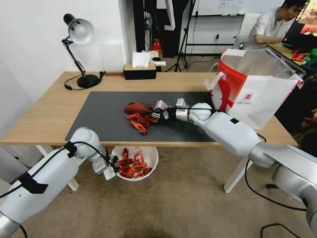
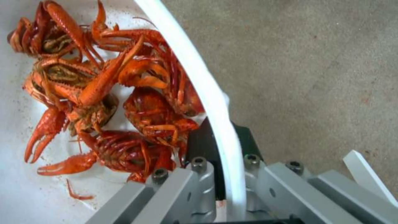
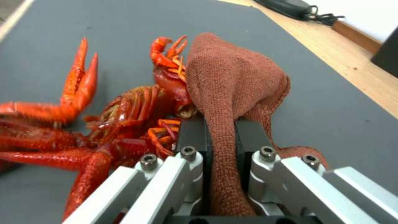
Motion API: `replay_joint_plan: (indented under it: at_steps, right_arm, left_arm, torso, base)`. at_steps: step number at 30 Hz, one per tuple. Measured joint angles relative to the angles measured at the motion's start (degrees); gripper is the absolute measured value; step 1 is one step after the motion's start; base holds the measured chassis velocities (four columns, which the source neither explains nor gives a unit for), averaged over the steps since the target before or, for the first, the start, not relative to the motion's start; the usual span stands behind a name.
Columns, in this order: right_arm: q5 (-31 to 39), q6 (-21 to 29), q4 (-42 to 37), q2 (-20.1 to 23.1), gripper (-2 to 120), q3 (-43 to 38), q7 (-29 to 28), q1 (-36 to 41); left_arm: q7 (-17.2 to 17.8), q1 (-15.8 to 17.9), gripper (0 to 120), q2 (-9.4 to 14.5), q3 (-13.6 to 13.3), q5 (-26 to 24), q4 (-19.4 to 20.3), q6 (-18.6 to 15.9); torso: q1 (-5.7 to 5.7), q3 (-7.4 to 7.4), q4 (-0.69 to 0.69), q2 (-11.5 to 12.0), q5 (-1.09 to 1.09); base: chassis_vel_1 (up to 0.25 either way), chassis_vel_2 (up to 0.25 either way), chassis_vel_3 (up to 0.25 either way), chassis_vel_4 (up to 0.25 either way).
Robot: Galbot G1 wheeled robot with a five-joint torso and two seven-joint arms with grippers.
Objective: Sweep shrimp from table into container with towel, then put container into takeout bag.
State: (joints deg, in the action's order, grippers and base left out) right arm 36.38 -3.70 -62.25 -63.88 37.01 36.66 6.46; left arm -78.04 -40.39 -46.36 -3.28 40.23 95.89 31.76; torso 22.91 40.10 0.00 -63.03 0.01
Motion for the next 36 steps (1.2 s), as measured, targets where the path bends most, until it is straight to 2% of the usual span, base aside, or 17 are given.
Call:
replay_joint_plan:
  at_steps: [36]
  right_arm:
    - [0.6,0.2,-16.3,8.5,7,0.1,0.6,6.5]
  left_arm:
    - [0.1,1.0,0,-0.4,-1.4,0.0,-1.4,-0.4]
  torso:
    - [0.00,0.01,0.00,0.0,0.00]
  base:
    - [0.000,0.000,0.000,0.000]
